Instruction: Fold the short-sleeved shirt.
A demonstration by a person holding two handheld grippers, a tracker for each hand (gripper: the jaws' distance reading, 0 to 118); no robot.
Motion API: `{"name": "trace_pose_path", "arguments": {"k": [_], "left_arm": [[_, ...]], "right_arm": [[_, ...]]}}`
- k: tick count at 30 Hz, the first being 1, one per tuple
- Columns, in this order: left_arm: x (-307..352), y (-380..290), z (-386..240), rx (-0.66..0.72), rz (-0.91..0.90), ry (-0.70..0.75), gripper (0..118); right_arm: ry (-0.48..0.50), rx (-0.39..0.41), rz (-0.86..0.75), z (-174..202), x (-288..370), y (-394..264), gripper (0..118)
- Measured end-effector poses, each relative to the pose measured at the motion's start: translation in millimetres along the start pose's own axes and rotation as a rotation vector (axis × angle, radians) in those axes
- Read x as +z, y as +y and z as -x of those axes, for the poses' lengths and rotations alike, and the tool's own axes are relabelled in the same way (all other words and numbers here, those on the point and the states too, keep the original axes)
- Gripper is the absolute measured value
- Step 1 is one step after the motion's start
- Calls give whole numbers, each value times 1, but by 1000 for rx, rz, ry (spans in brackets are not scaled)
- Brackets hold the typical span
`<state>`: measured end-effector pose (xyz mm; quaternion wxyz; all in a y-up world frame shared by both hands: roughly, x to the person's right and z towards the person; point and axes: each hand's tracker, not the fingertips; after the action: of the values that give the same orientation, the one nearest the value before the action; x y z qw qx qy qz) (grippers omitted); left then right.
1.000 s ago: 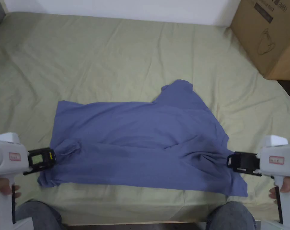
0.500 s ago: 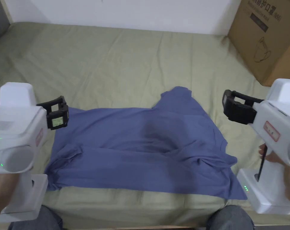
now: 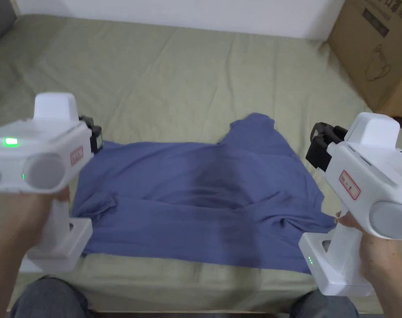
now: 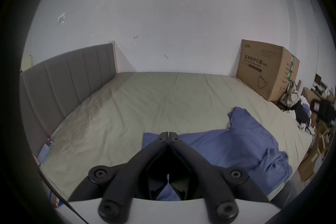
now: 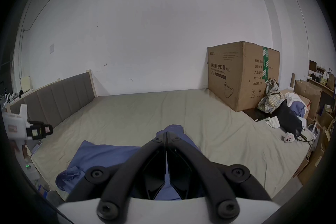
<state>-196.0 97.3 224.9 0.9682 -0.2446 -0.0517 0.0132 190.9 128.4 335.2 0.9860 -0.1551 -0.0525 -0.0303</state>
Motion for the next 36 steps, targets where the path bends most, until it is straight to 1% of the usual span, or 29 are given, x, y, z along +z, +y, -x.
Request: {"name": "trace_pose_path", "arguments": {"k": [2,3,4,5,6,7,8,9,11,12,16,18,20,21,23,24,25,26,27,28,29,30,32,36], "left_arm": [[-28,16,8,37,23,4,0],[-48,26,16,63,59,0,2],[-66,34,22,91,94,-14,13],[-82,42,27,100,125,0,26],[-100,48,31,98,161,9,49],[-121,56,29,93,203,35,83],[-138,60,33,94,244,50,106],[-157,61,38,97,291,58,118],[-185,57,49,75,344,79,118],[-200,56,52,89,374,65,118],[-251,34,63,74,592,136,118],[-268,21,67,64,646,162,118],[-270,9,58,55,661,159,117],[-275,6,57,54,661,159,112],[-290,-5,56,50,672,159,96],[-294,-8,54,52,676,161,82],[-295,-11,54,50,693,156,57],[-295,-12,53,69,706,113,39],[-289,-14,48,99,687,100,27],[-287,-12,46,84,681,117,6],[-285,-11,45,82,674,110,1],[-283,-10,44,73,667,120,0],[-277,-4,47,63,643,108,0],[-256,7,59,126,519,83,0]], "right_arm": [[5,-5,2,4,-11,3,0],[7,-9,6,6,-16,4,0],[14,-9,11,7,-21,6,0],[17,-7,15,11,-26,6,0],[18,0,22,14,-32,7,0],[22,6,31,16,-39,7,0],[31,10,40,17,-44,7,0],[33,15,48,19,-51,6,0],[32,21,67,21,-65,4,0],[35,22,78,22,-72,2,0],[28,22,123,20,-101,-6,0],[20,22,144,28,-109,-11,0],[15,21,166,30,-118,-17,0],[10,19,177,19,-123,-23,0],[1,20,197,18,-129,-28,0],[-2,20,204,18,-131,-30,0],[-5,17,210,13,-131,-34,0],[-5,17,215,10,-132,-36,0],[-8,18,219,11,-132,-36,0],[-10,21,221,11,-133,-36,0],[-12,21,223,7,-132,-37,0],[-12,17,225,4,-132,-37,0],[-9,1,227,2,-134,-32,0],[-4,6,239,-9,-146,-12,0]]}}
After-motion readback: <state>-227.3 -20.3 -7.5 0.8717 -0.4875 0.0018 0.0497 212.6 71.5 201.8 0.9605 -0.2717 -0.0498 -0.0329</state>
